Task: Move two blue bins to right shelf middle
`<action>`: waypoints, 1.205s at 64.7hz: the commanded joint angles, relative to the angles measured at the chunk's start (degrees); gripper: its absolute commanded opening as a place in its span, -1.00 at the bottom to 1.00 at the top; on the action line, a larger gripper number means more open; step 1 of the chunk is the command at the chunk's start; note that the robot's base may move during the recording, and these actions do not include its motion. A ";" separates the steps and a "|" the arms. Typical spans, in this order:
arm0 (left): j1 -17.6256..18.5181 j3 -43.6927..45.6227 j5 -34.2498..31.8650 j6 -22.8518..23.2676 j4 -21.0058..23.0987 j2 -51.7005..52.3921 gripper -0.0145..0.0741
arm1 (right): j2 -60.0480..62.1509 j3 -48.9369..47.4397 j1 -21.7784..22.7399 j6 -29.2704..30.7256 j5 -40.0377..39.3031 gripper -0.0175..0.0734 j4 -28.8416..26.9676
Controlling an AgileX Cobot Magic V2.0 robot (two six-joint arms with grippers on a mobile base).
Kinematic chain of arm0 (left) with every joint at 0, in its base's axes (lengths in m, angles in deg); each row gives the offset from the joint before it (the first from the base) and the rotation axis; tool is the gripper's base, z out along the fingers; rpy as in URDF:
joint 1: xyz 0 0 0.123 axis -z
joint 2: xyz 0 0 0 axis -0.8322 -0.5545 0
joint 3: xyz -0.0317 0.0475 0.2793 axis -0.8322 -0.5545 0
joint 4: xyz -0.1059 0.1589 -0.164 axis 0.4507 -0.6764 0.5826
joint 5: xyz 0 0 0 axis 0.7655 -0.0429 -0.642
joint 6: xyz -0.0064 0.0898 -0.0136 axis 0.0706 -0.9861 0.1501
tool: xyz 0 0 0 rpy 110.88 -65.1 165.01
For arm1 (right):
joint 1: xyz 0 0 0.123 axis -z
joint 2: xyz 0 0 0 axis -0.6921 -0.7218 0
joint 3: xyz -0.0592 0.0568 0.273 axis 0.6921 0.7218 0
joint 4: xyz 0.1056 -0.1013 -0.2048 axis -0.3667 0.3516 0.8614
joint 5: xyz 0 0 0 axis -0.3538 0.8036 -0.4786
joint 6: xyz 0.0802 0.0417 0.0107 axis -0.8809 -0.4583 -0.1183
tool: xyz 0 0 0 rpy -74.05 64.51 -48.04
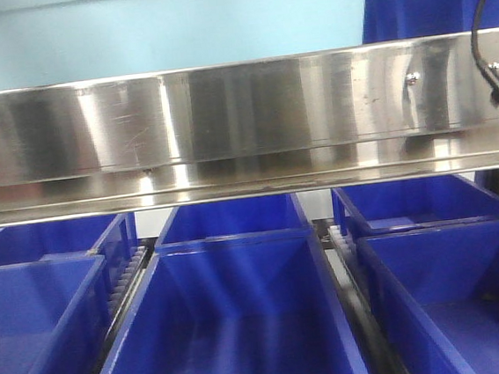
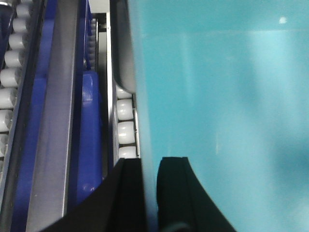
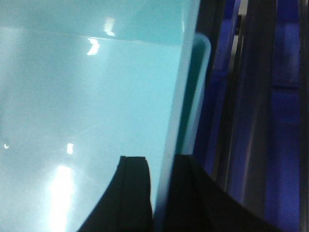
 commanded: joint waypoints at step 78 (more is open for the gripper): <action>-0.31 -0.88 -0.23 -0.70 -4.46 -5.64 0.70 | -2.23 -0.45 0.61 1.04 6.33 0.59 4.39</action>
